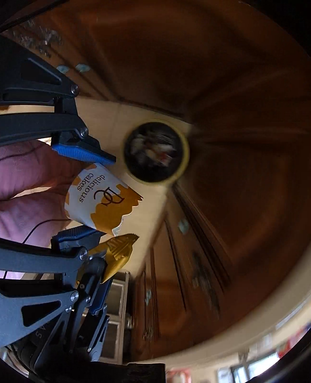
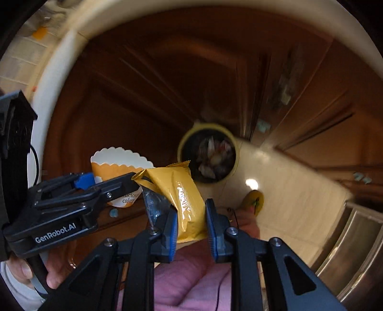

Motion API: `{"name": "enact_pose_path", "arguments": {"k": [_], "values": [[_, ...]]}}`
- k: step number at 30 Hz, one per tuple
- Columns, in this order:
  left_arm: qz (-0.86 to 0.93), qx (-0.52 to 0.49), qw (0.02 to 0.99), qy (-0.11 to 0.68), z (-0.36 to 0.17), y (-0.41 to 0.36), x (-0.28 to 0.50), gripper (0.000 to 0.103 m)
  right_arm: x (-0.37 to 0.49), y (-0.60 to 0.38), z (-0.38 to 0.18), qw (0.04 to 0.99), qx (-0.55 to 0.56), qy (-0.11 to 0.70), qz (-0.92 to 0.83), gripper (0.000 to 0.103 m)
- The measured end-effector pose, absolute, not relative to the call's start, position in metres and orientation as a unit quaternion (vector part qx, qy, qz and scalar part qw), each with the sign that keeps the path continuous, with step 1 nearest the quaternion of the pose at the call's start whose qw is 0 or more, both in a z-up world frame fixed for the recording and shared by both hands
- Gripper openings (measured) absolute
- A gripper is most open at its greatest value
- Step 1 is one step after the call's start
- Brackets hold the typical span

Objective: Collect trash
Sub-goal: 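Carry the cake cup and yellow wrapper down over the black floor bin, then open the left tool to drop the cake cup while the right tool releases the wrapper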

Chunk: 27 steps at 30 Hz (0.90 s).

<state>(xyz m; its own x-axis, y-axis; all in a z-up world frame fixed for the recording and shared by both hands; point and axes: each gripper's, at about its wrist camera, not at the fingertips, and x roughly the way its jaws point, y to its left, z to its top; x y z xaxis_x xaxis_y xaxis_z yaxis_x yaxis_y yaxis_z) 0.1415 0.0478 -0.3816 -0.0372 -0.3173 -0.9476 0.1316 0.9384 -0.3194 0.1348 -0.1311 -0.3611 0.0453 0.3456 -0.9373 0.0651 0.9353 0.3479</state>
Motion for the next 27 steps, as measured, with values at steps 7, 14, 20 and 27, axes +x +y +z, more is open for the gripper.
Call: {"name": "enact_pose_path", "arguments": {"k": [7,14,20,27], "values": [[-0.131,-0.064,0.664,0.733,-0.486,0.061,0.162,0.049,0.161,-0.127,-0.465,0.675,0.161,0.718,0.061,0.021],[-0.115,-0.059,0.657,0.743,-0.553,0.066,0.191,0.058,0.200,-0.117,-0.536,0.660,0.174,0.730,0.037,0.025],[-0.100,-0.036,0.656,0.747,-0.572,0.070,0.192,0.073,0.225,-0.114,-0.563,0.651,0.191,0.734,0.028,0.030],[-0.090,-0.031,0.653,0.751,-0.569,0.080,0.179,0.075,0.224,-0.112,-0.554,0.655,0.182,0.733,0.033,0.038]]}}
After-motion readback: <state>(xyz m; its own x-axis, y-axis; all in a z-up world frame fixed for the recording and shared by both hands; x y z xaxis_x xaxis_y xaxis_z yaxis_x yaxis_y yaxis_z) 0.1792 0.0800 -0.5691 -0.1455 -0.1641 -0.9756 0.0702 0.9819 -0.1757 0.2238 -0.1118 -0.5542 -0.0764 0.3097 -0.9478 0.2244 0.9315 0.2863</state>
